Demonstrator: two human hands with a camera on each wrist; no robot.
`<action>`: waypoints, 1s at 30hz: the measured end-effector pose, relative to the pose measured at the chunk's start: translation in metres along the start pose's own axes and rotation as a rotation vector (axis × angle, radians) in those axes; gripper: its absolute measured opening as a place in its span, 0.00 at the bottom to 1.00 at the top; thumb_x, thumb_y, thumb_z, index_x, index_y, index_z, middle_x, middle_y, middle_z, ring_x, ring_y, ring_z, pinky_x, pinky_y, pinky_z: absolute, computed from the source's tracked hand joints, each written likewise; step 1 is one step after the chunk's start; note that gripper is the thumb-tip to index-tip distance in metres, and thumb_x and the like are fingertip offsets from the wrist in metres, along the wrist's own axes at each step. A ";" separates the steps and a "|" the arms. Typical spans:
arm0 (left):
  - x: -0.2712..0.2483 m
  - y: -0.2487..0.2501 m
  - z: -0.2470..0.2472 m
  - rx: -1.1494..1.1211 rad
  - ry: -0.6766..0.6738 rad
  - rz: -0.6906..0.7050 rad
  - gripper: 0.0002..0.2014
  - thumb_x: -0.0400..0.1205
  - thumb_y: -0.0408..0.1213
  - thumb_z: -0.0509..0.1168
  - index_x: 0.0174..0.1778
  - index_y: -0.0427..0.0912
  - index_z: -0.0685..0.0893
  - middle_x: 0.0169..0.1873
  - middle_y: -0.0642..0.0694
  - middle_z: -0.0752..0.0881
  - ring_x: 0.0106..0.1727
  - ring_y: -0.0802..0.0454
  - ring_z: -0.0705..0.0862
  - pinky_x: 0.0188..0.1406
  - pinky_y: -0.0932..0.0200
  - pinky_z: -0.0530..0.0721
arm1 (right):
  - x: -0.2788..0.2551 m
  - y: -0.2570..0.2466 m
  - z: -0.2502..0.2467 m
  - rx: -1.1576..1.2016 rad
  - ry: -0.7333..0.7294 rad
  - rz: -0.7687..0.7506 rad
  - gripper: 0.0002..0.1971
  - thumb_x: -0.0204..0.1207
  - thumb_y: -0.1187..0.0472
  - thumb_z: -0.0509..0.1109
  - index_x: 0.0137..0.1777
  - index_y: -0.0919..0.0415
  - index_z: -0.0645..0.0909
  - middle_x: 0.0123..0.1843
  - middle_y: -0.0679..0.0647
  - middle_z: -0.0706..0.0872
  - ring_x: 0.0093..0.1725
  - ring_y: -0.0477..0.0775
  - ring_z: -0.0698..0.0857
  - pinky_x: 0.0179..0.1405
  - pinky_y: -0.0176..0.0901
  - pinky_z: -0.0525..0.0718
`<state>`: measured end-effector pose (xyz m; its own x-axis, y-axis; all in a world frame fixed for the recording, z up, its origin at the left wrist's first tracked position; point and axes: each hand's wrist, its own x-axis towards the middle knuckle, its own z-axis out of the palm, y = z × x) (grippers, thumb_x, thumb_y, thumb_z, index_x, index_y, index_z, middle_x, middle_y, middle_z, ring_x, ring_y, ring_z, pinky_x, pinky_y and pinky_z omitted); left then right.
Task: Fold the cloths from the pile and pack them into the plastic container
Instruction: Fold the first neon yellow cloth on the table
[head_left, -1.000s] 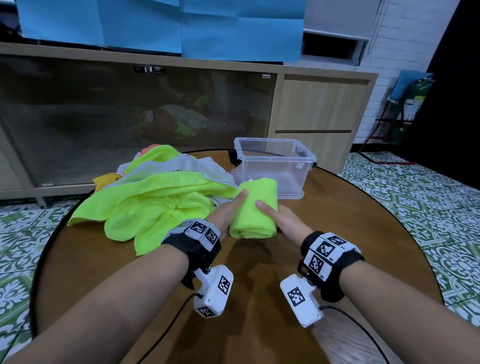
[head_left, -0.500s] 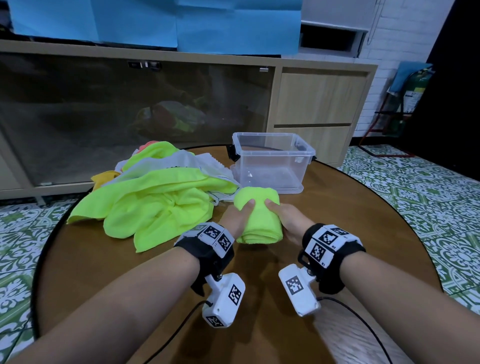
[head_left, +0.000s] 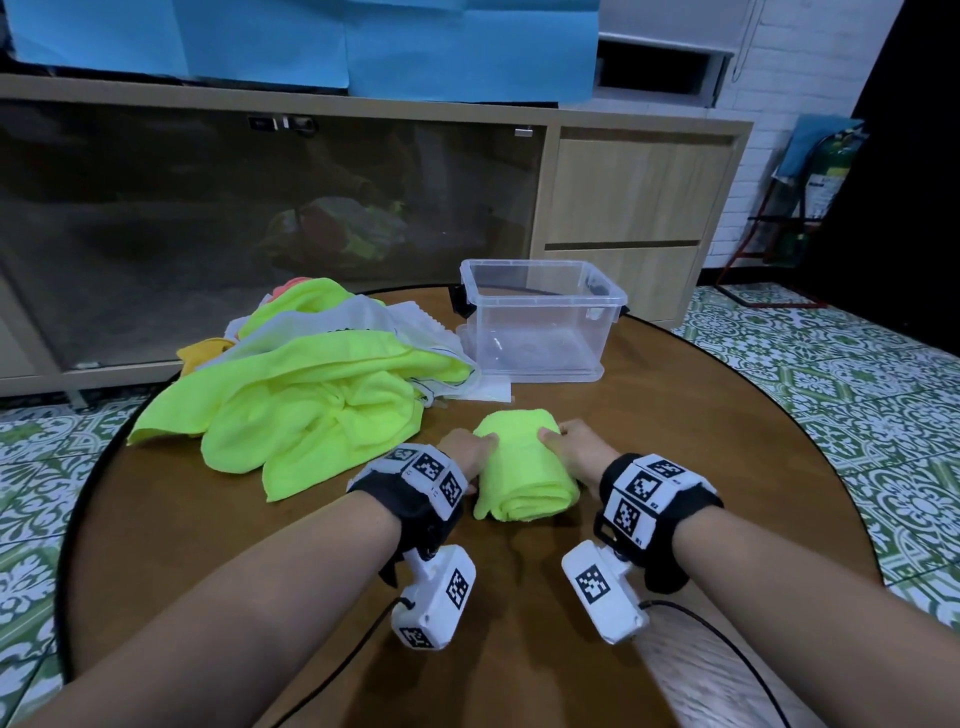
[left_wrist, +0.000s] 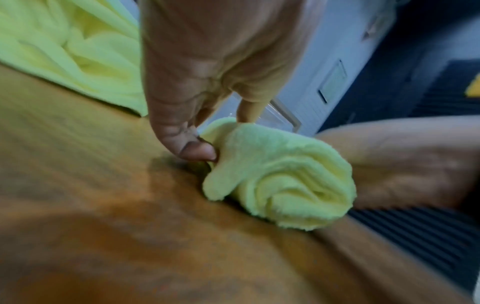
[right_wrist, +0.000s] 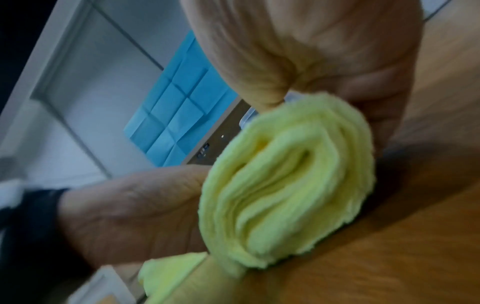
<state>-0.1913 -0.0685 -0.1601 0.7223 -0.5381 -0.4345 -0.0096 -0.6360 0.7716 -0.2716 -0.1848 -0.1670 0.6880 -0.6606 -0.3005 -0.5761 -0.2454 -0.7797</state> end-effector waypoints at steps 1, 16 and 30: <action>0.002 -0.002 0.002 0.053 0.032 0.020 0.27 0.86 0.47 0.57 0.74 0.29 0.67 0.44 0.38 0.79 0.61 0.35 0.81 0.45 0.55 0.82 | -0.001 0.001 0.001 -0.099 -0.015 0.021 0.23 0.83 0.53 0.60 0.70 0.71 0.71 0.63 0.64 0.81 0.61 0.63 0.81 0.59 0.50 0.80; -0.012 -0.006 0.032 0.450 -0.055 0.222 0.32 0.89 0.43 0.45 0.81 0.32 0.37 0.81 0.33 0.39 0.83 0.38 0.47 0.80 0.46 0.55 | -0.019 0.005 0.010 -0.670 -0.220 -0.218 0.29 0.88 0.54 0.43 0.82 0.67 0.37 0.84 0.61 0.36 0.83 0.61 0.39 0.81 0.52 0.45; 0.004 -0.008 -0.038 0.616 0.019 0.327 0.20 0.86 0.32 0.52 0.75 0.34 0.71 0.75 0.36 0.71 0.75 0.41 0.70 0.70 0.56 0.69 | -0.049 -0.025 0.011 -0.843 -0.094 -0.387 0.30 0.86 0.45 0.47 0.84 0.51 0.43 0.85 0.53 0.38 0.84 0.62 0.43 0.79 0.66 0.52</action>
<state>-0.1622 -0.0450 -0.1504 0.6274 -0.7492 -0.2124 -0.6149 -0.6440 0.4551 -0.2865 -0.1384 -0.1385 0.9106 -0.3744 -0.1752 -0.4044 -0.8948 -0.1892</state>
